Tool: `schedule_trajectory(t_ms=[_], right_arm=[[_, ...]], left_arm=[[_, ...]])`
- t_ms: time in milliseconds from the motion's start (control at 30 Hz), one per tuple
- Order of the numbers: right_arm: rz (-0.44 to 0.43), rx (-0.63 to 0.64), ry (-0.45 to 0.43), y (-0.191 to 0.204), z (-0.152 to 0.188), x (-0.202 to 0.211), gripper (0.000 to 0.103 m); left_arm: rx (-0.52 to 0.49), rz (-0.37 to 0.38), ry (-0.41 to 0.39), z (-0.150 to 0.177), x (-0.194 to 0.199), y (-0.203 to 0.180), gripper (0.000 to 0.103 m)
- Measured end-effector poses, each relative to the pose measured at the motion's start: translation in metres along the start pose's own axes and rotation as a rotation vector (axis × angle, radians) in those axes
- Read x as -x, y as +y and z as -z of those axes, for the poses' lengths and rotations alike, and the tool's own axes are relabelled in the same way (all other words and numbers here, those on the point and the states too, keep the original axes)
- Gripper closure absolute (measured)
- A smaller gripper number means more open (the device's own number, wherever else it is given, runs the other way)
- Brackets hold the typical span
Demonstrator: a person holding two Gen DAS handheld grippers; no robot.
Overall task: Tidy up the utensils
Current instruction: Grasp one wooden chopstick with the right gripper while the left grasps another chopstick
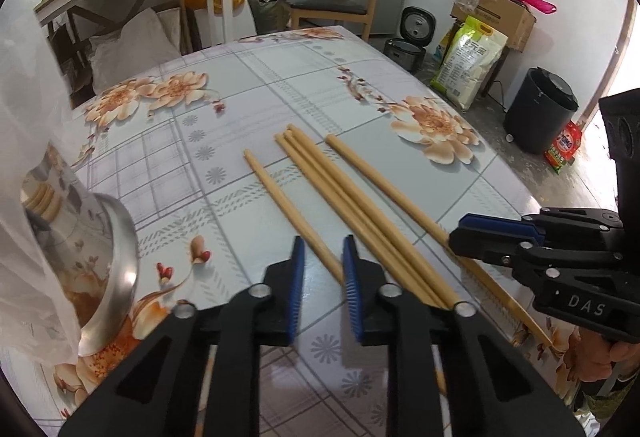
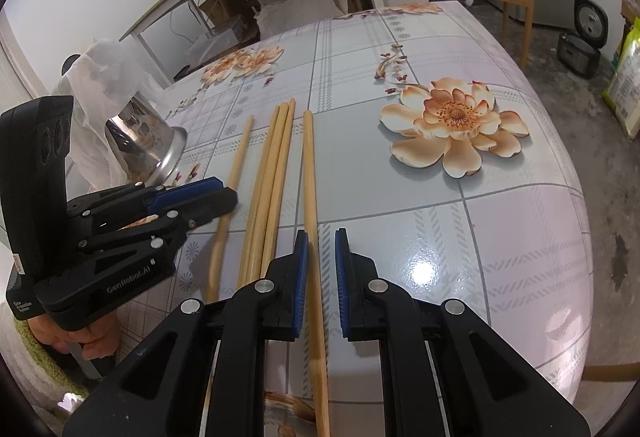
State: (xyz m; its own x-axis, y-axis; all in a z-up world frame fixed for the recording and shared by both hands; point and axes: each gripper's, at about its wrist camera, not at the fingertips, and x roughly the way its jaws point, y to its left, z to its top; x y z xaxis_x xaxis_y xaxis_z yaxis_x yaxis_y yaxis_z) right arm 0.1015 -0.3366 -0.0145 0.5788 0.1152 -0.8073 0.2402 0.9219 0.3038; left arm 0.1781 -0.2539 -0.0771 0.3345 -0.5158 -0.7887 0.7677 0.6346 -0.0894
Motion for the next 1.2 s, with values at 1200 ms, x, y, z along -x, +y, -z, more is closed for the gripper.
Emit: schedule_trajectory(t_ms=[1200], right_arm=[[0.020, -0.125, 0.051, 0.000, 0.022, 0.017, 0.099]], left_arm=[[0.289, -0.164, 0.049, 0.073, 0.072, 0.060, 0.098]])
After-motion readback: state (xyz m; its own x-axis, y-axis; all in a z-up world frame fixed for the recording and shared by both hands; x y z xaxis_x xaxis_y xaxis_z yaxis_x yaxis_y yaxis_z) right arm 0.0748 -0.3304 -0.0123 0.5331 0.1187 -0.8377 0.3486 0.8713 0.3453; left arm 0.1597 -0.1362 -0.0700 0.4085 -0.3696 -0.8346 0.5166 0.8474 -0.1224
